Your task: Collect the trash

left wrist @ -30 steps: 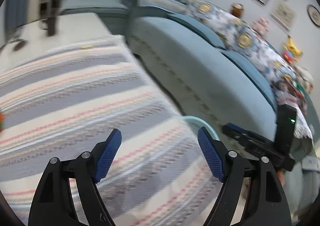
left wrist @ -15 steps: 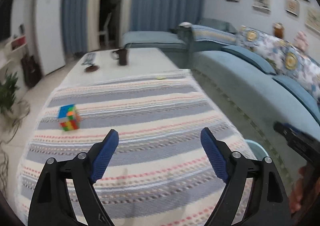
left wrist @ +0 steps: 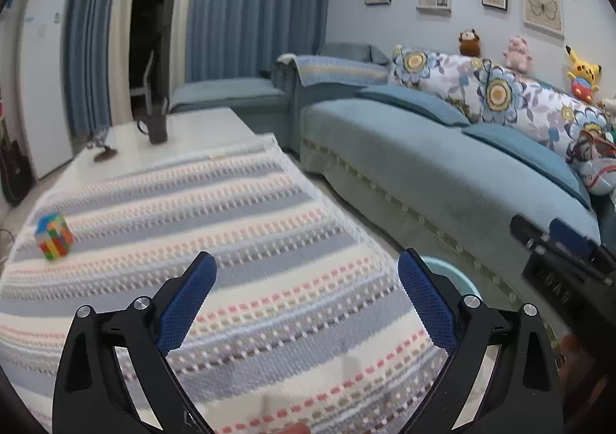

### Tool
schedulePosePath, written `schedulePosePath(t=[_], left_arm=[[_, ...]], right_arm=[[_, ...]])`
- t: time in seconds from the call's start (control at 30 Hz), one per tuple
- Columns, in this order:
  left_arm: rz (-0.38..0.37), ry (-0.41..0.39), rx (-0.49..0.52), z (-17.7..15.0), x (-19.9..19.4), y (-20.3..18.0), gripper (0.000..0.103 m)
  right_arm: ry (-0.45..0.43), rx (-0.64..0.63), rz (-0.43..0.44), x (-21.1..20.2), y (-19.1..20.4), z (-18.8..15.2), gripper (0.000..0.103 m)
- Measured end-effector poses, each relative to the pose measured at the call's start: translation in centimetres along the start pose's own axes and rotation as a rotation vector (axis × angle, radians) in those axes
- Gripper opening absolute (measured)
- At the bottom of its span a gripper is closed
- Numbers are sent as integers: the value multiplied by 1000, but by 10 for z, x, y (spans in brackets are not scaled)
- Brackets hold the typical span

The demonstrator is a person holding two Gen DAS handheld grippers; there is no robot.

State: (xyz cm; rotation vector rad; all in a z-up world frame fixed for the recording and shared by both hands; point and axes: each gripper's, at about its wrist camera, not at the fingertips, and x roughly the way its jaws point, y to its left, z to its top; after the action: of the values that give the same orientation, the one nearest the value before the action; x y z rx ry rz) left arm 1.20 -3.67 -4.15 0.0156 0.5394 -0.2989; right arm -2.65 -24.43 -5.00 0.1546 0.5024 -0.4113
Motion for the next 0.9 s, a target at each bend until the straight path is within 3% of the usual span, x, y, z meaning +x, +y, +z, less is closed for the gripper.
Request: schedulePosePath(t=[0.13,0.37,0.9], left_arm=[[66,17,36,-8,11,-1,93],[61,24,41,-11,11,0,93],[54,38,-6,-12,13,9,93]], right_arm=[[30,29,5,6,-5,-6,59],[43,30,31,6,-5,-12,64],[34,10,27,1,-7,-12,65]])
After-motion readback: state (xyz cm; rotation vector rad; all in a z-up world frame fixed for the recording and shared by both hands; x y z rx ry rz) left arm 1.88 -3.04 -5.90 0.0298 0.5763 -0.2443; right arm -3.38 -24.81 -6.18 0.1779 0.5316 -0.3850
